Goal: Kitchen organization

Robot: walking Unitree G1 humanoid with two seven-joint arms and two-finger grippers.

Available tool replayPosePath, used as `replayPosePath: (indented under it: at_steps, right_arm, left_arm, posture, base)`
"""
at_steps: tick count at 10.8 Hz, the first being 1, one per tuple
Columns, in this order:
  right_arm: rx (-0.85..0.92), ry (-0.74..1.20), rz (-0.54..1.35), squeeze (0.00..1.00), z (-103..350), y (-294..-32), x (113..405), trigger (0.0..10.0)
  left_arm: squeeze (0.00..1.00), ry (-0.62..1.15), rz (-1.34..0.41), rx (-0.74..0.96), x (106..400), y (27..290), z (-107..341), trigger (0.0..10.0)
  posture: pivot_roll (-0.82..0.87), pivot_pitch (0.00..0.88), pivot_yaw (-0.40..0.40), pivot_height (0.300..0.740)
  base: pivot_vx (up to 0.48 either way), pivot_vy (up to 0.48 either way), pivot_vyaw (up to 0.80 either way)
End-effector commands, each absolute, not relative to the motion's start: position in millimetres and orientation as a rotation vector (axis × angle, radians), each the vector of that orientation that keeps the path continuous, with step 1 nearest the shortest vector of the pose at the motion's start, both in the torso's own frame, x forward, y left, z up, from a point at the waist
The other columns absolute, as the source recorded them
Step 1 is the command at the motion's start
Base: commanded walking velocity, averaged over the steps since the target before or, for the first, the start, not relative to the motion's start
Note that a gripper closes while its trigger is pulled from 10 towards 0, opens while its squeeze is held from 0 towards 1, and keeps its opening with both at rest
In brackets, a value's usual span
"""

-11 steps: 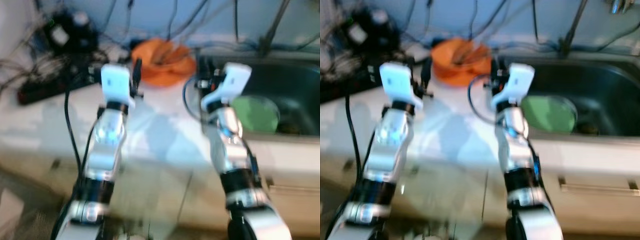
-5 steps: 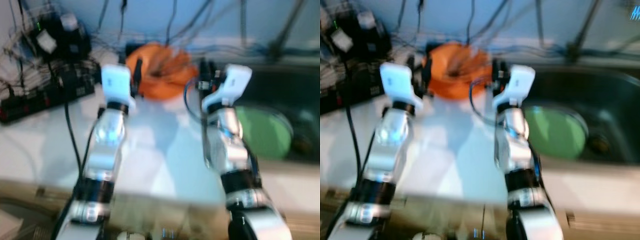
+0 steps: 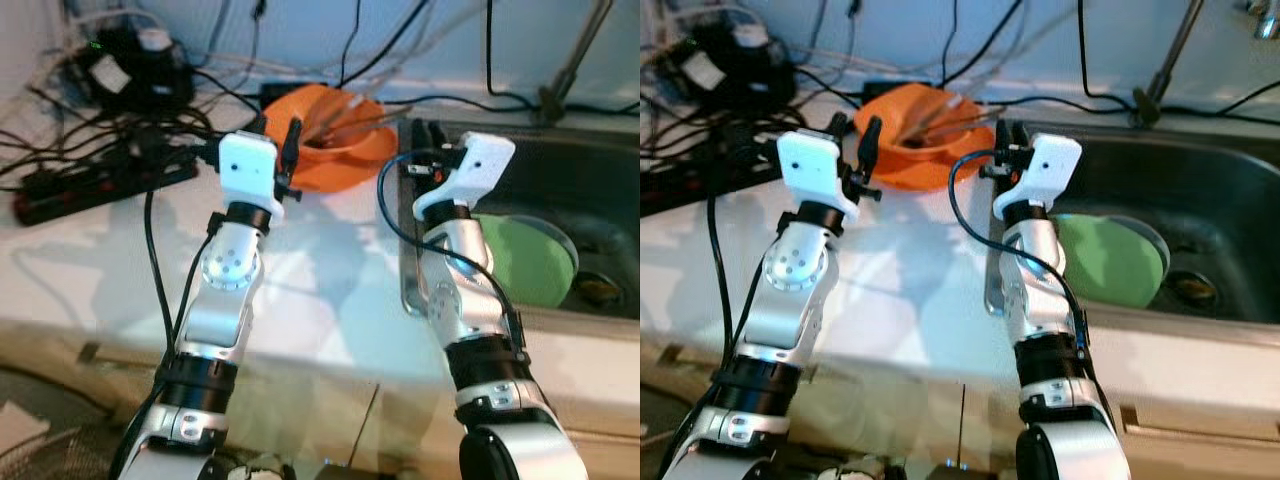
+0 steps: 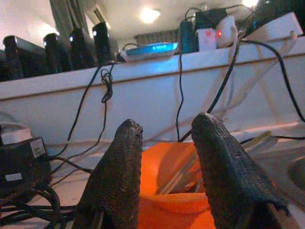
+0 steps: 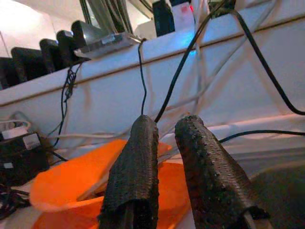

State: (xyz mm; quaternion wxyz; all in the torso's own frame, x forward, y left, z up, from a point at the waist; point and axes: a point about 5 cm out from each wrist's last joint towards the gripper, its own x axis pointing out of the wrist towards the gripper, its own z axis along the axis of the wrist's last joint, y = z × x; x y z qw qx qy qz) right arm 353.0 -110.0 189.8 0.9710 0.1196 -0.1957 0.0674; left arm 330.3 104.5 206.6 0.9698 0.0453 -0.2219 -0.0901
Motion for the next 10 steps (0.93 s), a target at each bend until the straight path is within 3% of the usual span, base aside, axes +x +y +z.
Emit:
replayPosePath:
  at_steps: [1, 4, 7, 10]
  right_arm:
    - [0.242, -0.393, 0.133, 0.0, 190.8, -110.6, 353.9, 10.0]
    - [0.242, -0.39, 0.138, 0.0, 190.1, -108.6, 353.7, 10.0]
    - [0.248, -0.383, 0.135, 0.0, 187.9, -106.6, 354.0, 10.0]
    - [0.251, -0.382, 0.136, 0.0, 187.5, -105.7, 354.3, 10.0]
  left_arm:
    - [0.0, -0.429, -0.195, 0.077, 331.6, 102.9, 206.2, 10.0]
    - [0.0, -0.343, -0.251, 0.094, 337.4, 102.3, 204.4, 10.0]
    - [0.0, -0.112, -0.384, 0.171, 335.5, 107.0, 177.1, 10.0]
    - [0.0, -0.027, -0.412, 0.046, 344.6, 108.5, 185.6, 10.0]
  posture:
    - [0.06, 0.059, 0.035, 0.74]
    - [0.07, 0.057, 0.042, 0.74]
    - [0.08, 0.043, 0.053, 0.74]
    - [0.08, 0.03, 0.061, 0.74]
  base:
    - [0.0, 0.0, 0.0]
    - [0.0, 0.0, 0.0]
    - [0.0, 0.0, 0.0]
    - [0.0, 0.0, 0.0]
